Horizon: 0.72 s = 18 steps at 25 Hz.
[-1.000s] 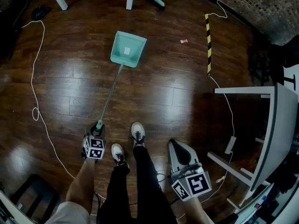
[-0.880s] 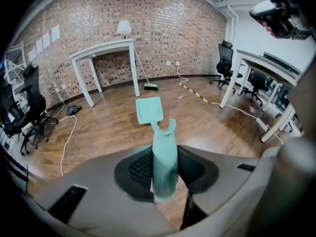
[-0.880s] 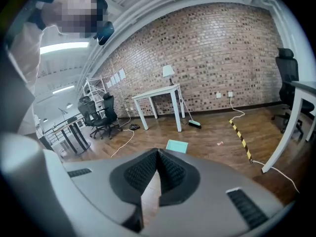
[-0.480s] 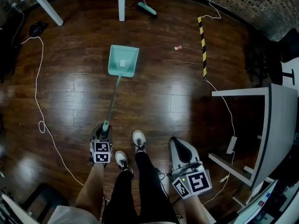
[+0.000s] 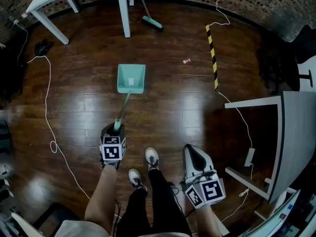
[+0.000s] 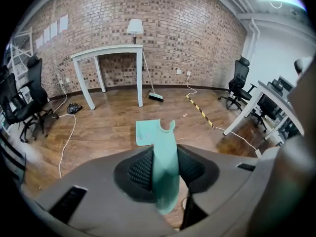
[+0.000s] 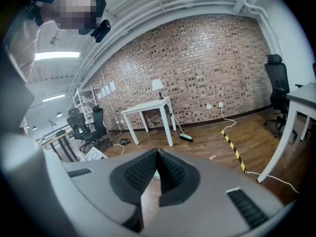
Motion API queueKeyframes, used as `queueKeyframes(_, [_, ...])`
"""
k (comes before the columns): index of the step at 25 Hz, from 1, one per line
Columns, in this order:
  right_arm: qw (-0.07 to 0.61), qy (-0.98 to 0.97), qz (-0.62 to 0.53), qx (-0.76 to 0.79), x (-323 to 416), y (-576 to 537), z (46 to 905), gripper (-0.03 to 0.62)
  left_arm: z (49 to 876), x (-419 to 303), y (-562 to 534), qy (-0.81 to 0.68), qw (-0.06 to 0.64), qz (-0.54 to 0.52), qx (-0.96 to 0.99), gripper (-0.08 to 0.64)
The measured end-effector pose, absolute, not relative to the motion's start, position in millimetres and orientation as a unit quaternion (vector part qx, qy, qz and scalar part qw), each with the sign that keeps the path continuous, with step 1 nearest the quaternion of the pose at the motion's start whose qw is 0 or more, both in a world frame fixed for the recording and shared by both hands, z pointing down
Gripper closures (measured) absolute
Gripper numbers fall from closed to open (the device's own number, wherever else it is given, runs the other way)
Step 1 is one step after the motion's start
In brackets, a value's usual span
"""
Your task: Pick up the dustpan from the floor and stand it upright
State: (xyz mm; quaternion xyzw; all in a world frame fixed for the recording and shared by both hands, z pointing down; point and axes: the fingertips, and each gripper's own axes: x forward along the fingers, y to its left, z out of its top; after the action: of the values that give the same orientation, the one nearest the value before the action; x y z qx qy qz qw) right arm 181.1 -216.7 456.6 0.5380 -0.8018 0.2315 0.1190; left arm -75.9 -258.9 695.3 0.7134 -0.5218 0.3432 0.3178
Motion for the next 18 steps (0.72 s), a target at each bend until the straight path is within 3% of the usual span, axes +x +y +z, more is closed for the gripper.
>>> queueKeyframes(7, [0.093,-0.793,0.23,0.556,199.2,-239.4,442.9,0.604,680.0,-68.2,-320.7,-0.509,0.418,0.368,0.657,0.42])
queueKeyframes(18, [0.078,-0.783,0.22,0.576,246.3,-257.7,415.4,0.604,656.5,-71.5,-409.8,-0.5,0.453,0.372,0.637,0.419])
